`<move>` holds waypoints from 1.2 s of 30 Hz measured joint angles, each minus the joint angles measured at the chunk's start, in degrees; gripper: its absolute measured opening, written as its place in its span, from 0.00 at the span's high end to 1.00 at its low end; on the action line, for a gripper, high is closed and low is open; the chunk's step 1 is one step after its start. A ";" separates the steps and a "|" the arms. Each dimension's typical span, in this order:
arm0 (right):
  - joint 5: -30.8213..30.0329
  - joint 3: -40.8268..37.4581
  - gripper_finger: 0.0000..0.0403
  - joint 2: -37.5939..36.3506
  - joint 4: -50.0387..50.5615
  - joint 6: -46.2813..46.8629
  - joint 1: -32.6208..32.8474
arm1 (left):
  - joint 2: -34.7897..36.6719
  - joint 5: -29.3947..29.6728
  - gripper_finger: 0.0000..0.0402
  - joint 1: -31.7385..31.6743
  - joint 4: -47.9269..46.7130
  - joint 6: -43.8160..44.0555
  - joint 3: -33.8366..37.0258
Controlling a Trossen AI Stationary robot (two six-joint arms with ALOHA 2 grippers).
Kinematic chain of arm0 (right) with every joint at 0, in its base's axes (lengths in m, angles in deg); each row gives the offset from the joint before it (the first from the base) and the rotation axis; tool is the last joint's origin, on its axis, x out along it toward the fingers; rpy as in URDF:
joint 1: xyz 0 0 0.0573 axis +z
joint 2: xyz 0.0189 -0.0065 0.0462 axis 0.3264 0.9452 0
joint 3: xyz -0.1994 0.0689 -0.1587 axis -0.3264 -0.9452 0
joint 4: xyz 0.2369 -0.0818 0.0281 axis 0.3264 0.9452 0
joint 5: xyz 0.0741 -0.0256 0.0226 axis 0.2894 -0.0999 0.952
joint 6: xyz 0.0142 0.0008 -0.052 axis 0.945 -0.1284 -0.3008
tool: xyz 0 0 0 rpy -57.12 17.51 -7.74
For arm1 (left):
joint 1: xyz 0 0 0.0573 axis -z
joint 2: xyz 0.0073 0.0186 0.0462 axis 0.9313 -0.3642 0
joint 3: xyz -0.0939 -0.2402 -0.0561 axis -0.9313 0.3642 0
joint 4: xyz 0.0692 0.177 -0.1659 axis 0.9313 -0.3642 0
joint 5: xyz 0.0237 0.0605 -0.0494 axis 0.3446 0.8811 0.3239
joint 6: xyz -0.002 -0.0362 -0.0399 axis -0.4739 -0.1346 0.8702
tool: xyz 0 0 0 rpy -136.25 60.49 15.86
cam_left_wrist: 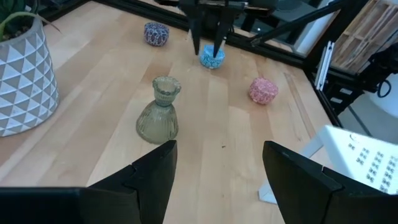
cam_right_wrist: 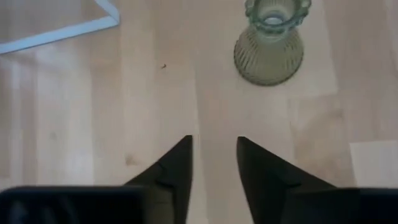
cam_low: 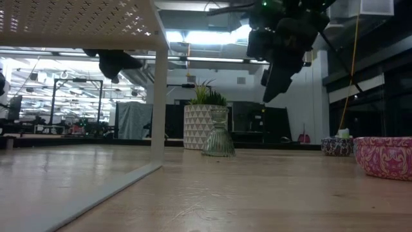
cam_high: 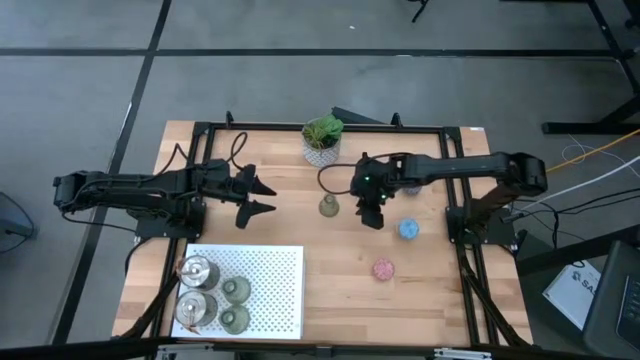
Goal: Pick & Place candle stick holders
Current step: Put the transparent candle holder on the shelf
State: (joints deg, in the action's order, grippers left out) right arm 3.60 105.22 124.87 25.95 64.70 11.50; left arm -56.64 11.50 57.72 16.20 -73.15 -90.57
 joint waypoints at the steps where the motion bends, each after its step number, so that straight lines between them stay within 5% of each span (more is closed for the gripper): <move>1: -0.96 0.00 0.64 0.71 -0.65 -0.02 0.00 | 0.00 0.02 0.41 0.00 -0.36 -0.40 0.00; 8: -13.10 0.02 0.47 7.94 -9.62 -0.04 0.00 | 0.00 0.00 0.41 0.00 -2.24 -1.46 0.00; 17: -12.44 0.02 0.47 14.62 -26.29 -3.51 0.11 | 0.00 0.00 0.41 0.00 -3.28 -1.48 0.00; 36: -12.25 0.04 0.51 15.58 -37.87 -8.55 0.15 | -0.73 0.09 0.41 -0.02 -3.19 -2.55 0.02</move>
State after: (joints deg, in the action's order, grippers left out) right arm -8.65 105.26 140.46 -11.91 56.16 11.65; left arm -57.37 11.59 57.70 13.00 -75.70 -90.55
